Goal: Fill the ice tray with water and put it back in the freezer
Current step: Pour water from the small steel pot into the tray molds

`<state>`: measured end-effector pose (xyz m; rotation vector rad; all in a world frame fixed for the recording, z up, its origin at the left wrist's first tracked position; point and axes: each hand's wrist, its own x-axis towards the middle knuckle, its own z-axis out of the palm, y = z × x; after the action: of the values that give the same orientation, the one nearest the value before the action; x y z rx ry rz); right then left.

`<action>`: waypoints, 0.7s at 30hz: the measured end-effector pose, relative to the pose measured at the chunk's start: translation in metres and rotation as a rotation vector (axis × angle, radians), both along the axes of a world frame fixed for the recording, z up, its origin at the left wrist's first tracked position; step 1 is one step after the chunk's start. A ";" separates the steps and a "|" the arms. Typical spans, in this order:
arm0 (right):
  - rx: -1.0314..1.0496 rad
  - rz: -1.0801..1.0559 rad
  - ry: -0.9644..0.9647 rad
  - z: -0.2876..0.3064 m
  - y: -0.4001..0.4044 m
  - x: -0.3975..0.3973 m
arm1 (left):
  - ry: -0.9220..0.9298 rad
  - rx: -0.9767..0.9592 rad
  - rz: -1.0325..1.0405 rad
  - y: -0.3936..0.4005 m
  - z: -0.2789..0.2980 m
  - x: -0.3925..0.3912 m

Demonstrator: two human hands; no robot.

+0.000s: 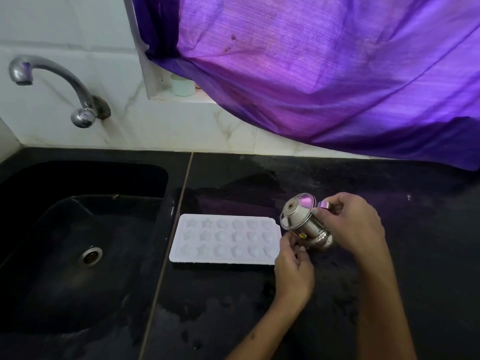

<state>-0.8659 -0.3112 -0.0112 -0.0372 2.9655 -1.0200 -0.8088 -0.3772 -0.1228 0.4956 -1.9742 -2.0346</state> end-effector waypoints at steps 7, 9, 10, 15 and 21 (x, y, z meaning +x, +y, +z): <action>0.047 0.041 0.004 -0.005 0.010 -0.002 | -0.009 -0.007 0.033 0.014 -0.003 -0.003; 0.061 0.054 0.004 -0.005 0.011 -0.002 | -0.014 -0.009 0.035 0.016 -0.003 -0.002; 0.065 0.059 0.005 -0.005 0.011 -0.002 | -0.016 -0.012 0.035 0.017 -0.002 -0.002; 0.062 0.073 0.021 -0.005 0.012 -0.002 | -0.027 -0.021 0.034 0.019 -0.002 -0.002; 0.070 0.081 0.040 -0.007 0.010 -0.001 | -0.046 -0.023 0.054 0.017 -0.004 -0.001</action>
<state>-0.8665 -0.3009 -0.0180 -0.1773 3.0047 -0.9170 -0.8093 -0.3602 -0.1267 0.5892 -1.9851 -1.9830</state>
